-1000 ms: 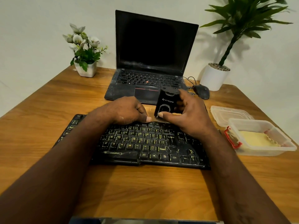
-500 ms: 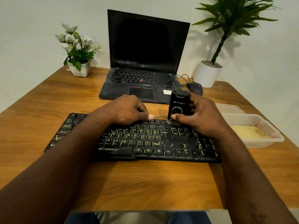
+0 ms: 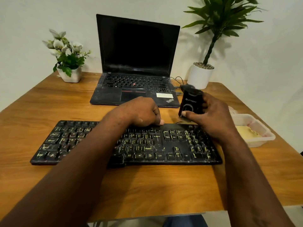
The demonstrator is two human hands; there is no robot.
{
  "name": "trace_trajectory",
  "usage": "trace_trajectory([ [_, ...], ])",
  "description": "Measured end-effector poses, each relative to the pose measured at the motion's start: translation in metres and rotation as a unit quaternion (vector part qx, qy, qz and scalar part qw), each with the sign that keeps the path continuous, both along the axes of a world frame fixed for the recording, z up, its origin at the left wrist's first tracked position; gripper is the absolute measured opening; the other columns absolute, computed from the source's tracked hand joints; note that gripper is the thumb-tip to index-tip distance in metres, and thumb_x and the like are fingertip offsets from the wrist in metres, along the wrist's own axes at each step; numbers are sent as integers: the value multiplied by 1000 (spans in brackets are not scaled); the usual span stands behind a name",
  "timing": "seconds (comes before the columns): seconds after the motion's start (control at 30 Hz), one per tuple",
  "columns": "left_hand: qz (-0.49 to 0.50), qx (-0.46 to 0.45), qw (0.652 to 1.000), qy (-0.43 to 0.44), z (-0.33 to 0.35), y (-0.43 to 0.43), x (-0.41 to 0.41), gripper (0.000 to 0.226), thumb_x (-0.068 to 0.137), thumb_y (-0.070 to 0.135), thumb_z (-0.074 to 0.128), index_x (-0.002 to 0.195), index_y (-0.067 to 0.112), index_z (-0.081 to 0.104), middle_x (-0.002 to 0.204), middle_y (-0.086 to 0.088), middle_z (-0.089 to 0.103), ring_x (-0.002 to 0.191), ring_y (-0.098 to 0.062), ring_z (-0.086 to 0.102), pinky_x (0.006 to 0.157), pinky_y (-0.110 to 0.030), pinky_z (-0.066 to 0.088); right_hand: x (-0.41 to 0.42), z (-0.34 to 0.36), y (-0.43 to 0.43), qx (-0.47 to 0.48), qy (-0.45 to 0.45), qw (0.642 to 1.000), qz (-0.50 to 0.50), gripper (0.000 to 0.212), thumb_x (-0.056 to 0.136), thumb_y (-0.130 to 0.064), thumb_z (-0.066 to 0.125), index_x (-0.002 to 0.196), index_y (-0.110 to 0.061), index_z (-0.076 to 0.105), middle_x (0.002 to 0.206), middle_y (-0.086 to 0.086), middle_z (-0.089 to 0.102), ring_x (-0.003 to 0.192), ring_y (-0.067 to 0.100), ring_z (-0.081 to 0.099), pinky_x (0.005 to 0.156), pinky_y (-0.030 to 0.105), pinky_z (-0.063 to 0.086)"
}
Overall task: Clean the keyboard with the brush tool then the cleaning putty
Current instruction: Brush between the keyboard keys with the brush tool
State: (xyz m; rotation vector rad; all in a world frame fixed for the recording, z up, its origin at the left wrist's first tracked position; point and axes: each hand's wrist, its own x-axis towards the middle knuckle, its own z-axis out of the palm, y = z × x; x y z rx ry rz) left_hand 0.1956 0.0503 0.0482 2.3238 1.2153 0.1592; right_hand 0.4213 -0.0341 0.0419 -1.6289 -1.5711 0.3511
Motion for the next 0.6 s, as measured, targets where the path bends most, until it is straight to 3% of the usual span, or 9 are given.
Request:
trace_trajectory([
  [0.17, -7, 33, 999, -9, -6, -6, 23, 16, 94, 42, 73, 90, 28, 81, 87, 16, 75, 87, -4, 67, 85, -36, 56, -7, 1, -11, 54, 20, 998, 19, 68, 76, -31, 90, 133, -41, 54, 109, -23, 66, 102, -5, 66, 84, 17, 57],
  [0.33, 17, 37, 998, -39, -19, -8, 17, 17, 93, 45, 73, 91, 29, 80, 87, 18, 74, 86, -1, 65, 86, -30, 51, 9, 5, -10, 54, -7, 998, -21, 71, 75, -30, 91, 136, -33, 54, 108, -20, 64, 95, -6, 65, 75, 10, 54],
  [0.5, 11, 20, 1000, -17, -18, -8, 12, 16, 94, 44, 72, 89, 30, 77, 88, 16, 73, 87, -1, 64, 86, -30, 49, 23, 4, -15, -28, -25, 999, 14, 79, 74, -26, 92, 140, -37, 49, 118, -9, 69, 103, 11, 70, 86, 34, 62],
  [0.6, 9, -2, 1000, -10, -18, -7, 10, 17, 94, 46, 72, 90, 30, 77, 90, 15, 74, 87, -3, 65, 83, -30, 47, 19, 2, -20, -52, -17, 997, 55, 78, 76, -23, 91, 141, -37, 49, 111, -9, 70, 100, 9, 72, 81, 29, 63],
])
